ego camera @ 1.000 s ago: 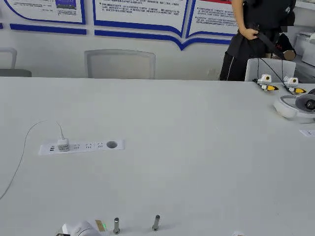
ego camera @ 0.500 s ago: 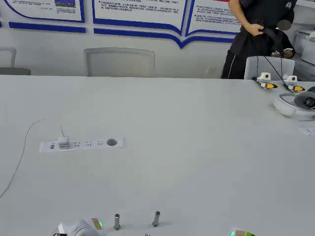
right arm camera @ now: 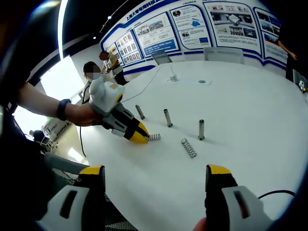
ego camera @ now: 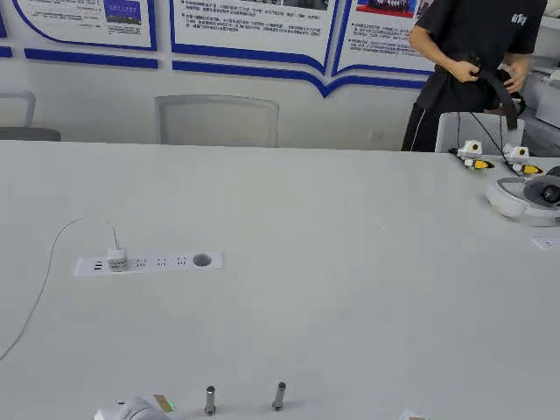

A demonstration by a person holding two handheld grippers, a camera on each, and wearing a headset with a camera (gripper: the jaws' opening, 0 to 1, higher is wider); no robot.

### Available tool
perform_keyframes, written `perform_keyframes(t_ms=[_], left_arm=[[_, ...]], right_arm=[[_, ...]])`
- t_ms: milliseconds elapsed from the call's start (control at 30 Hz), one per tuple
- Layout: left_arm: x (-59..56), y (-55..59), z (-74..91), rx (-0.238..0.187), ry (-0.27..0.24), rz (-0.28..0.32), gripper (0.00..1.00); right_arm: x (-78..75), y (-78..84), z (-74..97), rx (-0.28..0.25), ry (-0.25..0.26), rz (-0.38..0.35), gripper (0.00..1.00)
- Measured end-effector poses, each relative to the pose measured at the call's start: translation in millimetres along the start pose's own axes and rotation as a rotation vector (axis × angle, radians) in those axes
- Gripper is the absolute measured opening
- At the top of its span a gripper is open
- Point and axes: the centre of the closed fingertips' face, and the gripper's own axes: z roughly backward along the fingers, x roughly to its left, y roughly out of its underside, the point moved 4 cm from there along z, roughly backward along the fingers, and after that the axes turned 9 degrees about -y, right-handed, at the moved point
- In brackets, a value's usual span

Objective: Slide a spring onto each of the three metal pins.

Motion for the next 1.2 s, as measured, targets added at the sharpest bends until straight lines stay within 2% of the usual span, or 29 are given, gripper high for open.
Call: perform_keyframes(t_ms=[200,467,667,1000,1200], left_arm=[[-5.1,7.5,12.5,-0.014,-0.007,0.032,0.1],[-10.7,8.0,32.8,-0.056,-0.018,0.069,0.1],[-10.6,0.4,49.8,-0.102,-0.028,0.076,0.1],[-8.2,-11.4,73.9,-0.146,-0.046,0.047,0.1],[-15.9,-15.3,80.9,-0.163,-0.033,0.018,0.1]], right_arm=[[5.3,-3.5,-5.3,-0.006,-0.021,-0.005,0.86],[10.1,-8.9,-12.3,-0.027,-0.051,-0.022,0.84],[13.8,-15.0,-19.9,-0.065,-0.085,-0.047,0.8],[18.2,-24.2,-30.4,-0.064,-0.133,-0.034,0.76],[25.8,-33.7,-33.9,-0.071,-0.167,-0.015,0.72]])
